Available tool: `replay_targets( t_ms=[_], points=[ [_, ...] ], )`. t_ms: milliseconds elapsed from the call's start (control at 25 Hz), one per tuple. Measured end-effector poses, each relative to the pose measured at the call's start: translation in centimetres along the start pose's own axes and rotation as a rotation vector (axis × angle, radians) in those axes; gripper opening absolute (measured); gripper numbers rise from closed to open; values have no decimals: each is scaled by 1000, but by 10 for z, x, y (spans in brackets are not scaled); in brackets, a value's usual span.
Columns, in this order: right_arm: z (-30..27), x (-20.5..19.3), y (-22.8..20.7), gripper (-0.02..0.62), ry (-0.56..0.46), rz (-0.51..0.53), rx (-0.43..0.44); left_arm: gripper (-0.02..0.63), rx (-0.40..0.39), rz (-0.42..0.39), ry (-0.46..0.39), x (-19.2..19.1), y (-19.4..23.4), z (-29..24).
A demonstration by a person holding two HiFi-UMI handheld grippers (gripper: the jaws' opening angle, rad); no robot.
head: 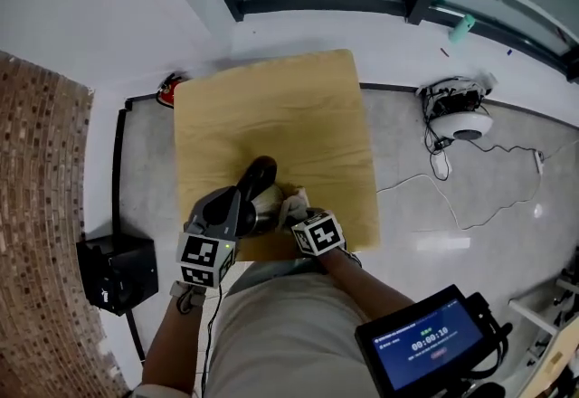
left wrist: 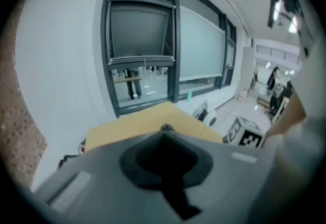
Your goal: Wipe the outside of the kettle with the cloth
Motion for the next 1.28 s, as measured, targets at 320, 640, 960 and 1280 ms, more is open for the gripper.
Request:
replay_targets(
  t_ms=[320, 640, 960, 1280],
  points=[
    [-2, -31, 112, 81, 308, 7, 642, -9, -167, 956, -111, -30, 73, 10],
    [11, 1, 21, 83, 82, -267, 328, -12, -90, 1329, -320, -52, 58, 30],
    [57, 127, 10, 81, -647, -51, 158, 17, -65, 107, 2, 11, -2, -3],
    [66, 142, 33, 81, -664, -57, 273, 29, -19, -8, 1, 5, -7, -5]
  ],
)
Point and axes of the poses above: the fingertips, and each gripper's own axes: z backward along the fingers, y to its left, x out of its top, the point moved 2 cm from there along z, backward along the fingers, and after that the axes turned 7 degrees about z, right-handed, at the moved point
